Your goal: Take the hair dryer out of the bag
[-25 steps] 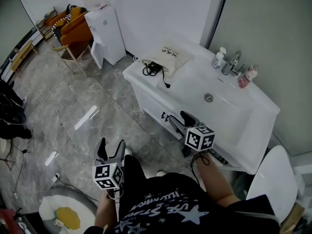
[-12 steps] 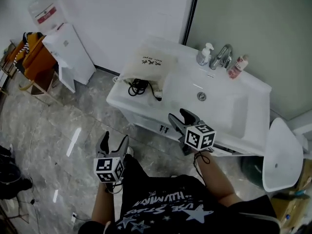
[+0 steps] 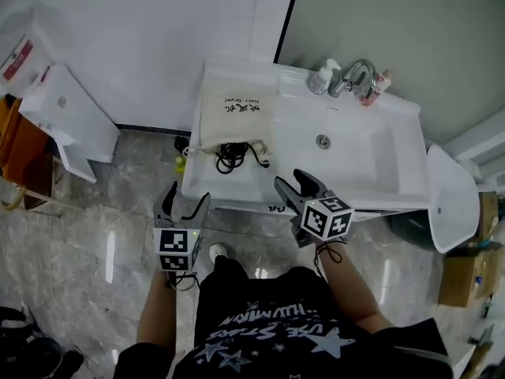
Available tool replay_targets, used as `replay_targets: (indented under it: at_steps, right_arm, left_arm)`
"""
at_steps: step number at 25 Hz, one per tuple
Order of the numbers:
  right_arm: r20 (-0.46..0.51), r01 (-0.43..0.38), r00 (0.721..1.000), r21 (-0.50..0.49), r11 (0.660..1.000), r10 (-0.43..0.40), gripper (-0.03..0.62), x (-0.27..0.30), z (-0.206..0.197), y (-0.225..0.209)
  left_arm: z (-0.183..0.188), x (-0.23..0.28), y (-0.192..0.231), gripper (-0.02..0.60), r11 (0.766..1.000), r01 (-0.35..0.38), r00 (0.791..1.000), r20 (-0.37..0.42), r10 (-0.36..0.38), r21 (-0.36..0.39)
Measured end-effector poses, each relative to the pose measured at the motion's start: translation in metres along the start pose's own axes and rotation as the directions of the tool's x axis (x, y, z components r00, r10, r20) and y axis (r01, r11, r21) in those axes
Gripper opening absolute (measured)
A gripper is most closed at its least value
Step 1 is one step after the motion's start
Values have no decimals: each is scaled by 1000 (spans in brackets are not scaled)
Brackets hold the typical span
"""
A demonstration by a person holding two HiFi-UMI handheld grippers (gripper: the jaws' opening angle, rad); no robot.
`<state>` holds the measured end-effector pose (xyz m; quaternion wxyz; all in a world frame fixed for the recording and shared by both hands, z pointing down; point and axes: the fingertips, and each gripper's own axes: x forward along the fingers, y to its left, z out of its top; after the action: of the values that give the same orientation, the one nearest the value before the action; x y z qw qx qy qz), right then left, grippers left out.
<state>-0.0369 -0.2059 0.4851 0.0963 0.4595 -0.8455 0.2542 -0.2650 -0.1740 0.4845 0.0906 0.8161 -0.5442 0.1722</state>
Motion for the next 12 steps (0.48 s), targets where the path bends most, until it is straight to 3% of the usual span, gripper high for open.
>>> replay_targets:
  at_steps: [3,6,12]
  right_arm:
    - [18,51,999,11,999,-51,249,2,3,5]
    - [38,105,994,30,994,-106,246,1,6,4]
    - [47,164,985,61,985,-167,242,4,6,6]
  left_arm:
    - [13,19,15,335,994,26,999,20,-29,107]
    - [24,43,18,277,970,71,996,29,-80,234]
    - [29,77,12,241,883,182,982,-27,-189,433]
